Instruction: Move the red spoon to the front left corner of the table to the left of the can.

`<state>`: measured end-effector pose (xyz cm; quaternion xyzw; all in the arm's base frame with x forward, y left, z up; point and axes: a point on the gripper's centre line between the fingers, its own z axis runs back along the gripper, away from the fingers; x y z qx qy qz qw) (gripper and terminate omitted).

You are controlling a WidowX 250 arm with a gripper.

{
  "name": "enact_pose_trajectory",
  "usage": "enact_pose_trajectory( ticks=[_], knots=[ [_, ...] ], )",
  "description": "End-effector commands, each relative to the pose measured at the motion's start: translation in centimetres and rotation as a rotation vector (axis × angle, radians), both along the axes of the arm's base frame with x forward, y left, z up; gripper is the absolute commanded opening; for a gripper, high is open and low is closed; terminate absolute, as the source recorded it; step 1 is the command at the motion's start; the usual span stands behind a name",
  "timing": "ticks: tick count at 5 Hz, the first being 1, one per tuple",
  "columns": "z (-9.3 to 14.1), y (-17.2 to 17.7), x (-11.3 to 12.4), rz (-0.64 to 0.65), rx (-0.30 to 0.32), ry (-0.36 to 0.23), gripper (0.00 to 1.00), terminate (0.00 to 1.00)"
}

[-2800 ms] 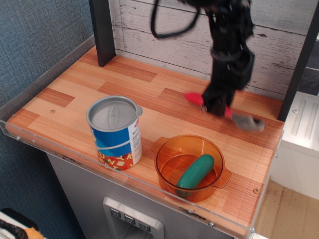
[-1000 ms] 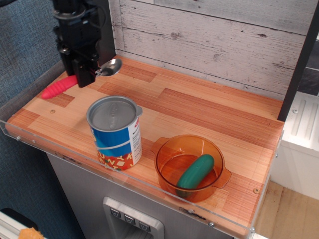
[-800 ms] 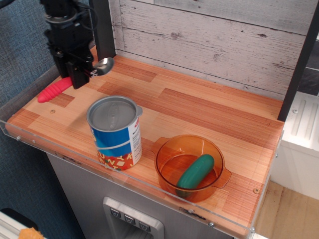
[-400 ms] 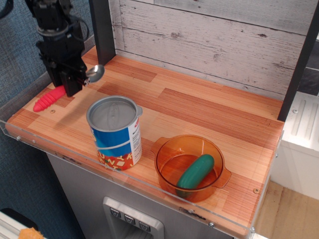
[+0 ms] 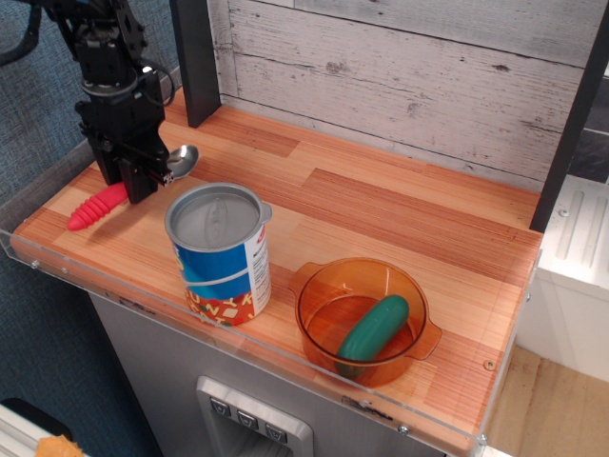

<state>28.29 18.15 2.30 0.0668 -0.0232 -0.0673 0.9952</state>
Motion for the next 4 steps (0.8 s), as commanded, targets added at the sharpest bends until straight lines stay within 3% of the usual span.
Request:
enact_pose_trajectory(
  ticks=[1,2,3,4],
  knots=[
    [0.96,-1.36,0.22,0.013,0.012,-0.024,0.00,0.00],
    [0.78,-1.33,0.23,-0.007,0.015,0.000,0.00,0.00],
    [0.45,-1.28,0.33,-0.009,0.015,0.013,1.00,0.00],
    [0.65,-1.25,0.38,-0.015,0.011,0.023,1.00,0.00]
  ],
)
